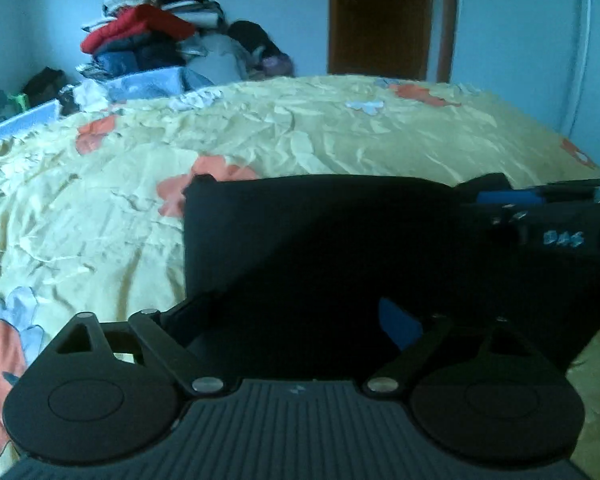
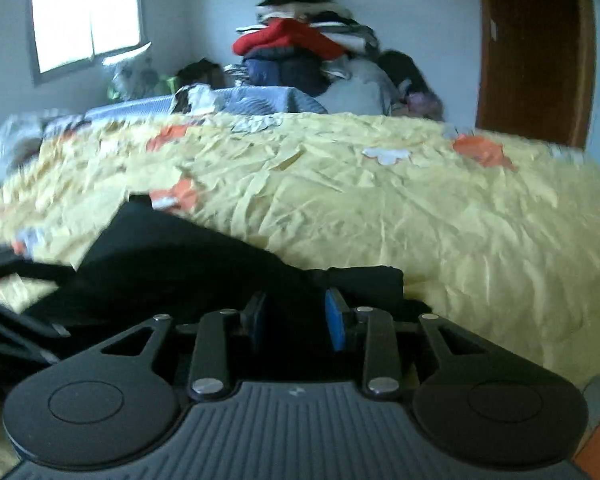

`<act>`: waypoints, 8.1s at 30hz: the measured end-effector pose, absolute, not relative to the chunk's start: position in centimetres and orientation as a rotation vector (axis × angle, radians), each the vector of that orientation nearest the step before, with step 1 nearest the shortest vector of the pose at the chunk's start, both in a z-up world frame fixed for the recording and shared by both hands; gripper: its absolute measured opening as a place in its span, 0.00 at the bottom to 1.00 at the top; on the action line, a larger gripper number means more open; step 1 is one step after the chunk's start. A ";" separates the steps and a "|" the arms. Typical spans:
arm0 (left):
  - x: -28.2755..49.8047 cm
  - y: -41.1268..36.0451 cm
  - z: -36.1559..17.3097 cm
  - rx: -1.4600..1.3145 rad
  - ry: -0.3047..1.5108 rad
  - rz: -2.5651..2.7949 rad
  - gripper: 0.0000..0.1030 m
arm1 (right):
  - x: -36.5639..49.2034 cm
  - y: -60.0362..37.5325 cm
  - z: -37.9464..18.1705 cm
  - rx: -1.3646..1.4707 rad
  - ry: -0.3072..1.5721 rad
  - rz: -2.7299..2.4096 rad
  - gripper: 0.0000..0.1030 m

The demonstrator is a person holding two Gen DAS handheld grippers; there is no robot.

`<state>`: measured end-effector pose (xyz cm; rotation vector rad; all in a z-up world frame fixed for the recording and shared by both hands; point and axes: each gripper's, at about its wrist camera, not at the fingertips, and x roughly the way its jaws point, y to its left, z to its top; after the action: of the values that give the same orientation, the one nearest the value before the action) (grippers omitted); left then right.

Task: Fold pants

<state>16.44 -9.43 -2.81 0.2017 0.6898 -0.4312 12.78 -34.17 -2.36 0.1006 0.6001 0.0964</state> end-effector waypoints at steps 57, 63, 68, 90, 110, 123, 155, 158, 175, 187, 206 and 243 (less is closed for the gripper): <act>8.7 -7.5 -2.1 0.101 0.692 -0.195 1.00 | 2.4 -27.0 -3.9 0.062 0.674 -0.116 1.00; 7.5 -6.6 -1.8 0.085 0.680 -0.189 1.00 | 1.5 -27.0 -3.7 0.117 0.697 -0.087 1.00; 5.5 -5.4 -1.6 0.047 0.688 -0.198 1.00 | 0.6 -26.3 -4.4 0.091 0.707 -0.082 1.00; 2.6 -5.4 -4.5 0.147 0.665 -0.227 1.00 | 0.1 -26.2 -5.2 0.064 0.668 -0.153 1.00; 3.8 -5.1 -4.9 0.101 0.667 -0.254 1.00 | 0.1 -26.5 -5.2 0.072 0.669 -0.160 1.00; 3.7 -5.0 -5.0 0.100 0.668 -0.255 1.00 | 0.1 -26.5 -5.2 0.072 0.669 -0.160 1.00; 3.8 -5.0 -5.0 0.101 0.669 -0.254 1.00 | 0.1 -26.5 -5.2 0.073 0.669 -0.159 1.00; 3.8 -5.0 -5.0 0.101 0.669 -0.254 1.00 | 0.1 -26.5 -5.2 0.073 0.669 -0.159 1.00; 3.8 -5.0 -5.0 0.102 0.669 -0.254 1.00 | 0.1 -26.5 -5.2 0.072 0.669 -0.159 1.00; 3.8 -5.0 -5.0 0.103 0.669 -0.254 1.00 | 0.1 -26.5 -5.2 0.072 0.668 -0.159 1.00; 3.8 -5.0 -5.0 0.103 0.669 -0.254 1.00 | 0.1 -26.6 -5.2 0.072 0.668 -0.159 1.00; 3.8 -5.0 -5.0 0.104 0.669 -0.254 1.00 | 0.1 -26.6 -5.2 0.072 0.669 -0.159 1.00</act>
<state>3.82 -5.04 -4.98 0.1044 0.6694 -0.2541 0.15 -26.55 -5.24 0.0722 0.6686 -0.1589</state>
